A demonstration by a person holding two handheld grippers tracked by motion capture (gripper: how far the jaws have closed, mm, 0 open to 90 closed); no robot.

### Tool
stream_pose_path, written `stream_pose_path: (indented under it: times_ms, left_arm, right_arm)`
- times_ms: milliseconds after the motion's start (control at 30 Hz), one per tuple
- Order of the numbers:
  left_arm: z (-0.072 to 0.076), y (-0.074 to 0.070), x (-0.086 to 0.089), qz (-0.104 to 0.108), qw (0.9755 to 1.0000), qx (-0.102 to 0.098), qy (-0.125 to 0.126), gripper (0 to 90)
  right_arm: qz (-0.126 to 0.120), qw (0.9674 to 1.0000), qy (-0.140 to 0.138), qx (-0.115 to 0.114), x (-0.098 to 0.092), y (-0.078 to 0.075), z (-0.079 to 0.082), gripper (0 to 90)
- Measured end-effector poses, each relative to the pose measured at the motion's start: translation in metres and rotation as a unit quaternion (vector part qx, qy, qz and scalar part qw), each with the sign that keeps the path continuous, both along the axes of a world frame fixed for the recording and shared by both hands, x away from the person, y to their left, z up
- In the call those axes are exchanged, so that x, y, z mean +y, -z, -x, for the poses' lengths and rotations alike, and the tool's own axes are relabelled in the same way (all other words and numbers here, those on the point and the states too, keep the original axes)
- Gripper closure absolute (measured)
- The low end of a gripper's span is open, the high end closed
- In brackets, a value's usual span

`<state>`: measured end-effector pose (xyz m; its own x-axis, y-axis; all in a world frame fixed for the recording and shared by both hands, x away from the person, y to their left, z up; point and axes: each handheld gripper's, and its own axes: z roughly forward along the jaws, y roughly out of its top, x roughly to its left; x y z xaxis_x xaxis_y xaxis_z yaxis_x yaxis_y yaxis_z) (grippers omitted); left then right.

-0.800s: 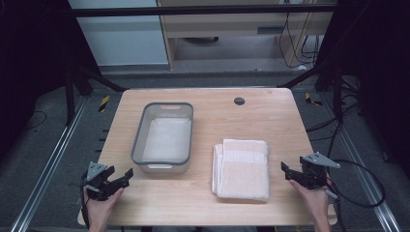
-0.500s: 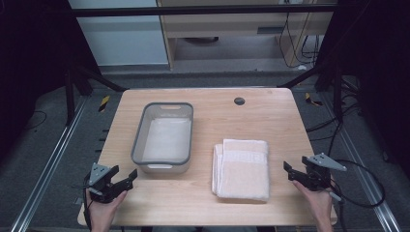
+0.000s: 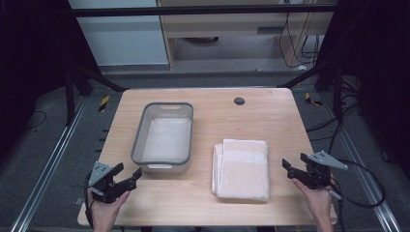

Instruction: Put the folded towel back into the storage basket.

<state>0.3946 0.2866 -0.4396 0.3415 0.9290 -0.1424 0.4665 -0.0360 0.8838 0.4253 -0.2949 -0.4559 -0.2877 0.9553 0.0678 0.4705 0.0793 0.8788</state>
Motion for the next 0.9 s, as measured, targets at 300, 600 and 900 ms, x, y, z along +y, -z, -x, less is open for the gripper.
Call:
stream_pose_path:
  times_ms: [300, 600, 900]
  left_arm:
    - [-0.004, -0.010, -0.013, 0.000, 0.9998, -0.009, 0.020, 22.8]
    - [-0.011, -0.028, -0.026, -0.006, 0.9992, -0.024, 0.032, 22.9]
    - [-0.018, -0.036, -0.041, -0.005, 0.9986, -0.027, 0.045, 23.5]
  right_arm:
    - [0.000, 0.9999, -0.007, -0.008, 0.001, -0.010, -0.003, 23.7]
    - [-0.006, 0.9996, -0.015, -0.022, 0.002, -0.026, -0.008, 22.3]
    - [-0.013, 0.9994, -0.024, -0.024, 0.003, -0.037, -0.013, 22.2]
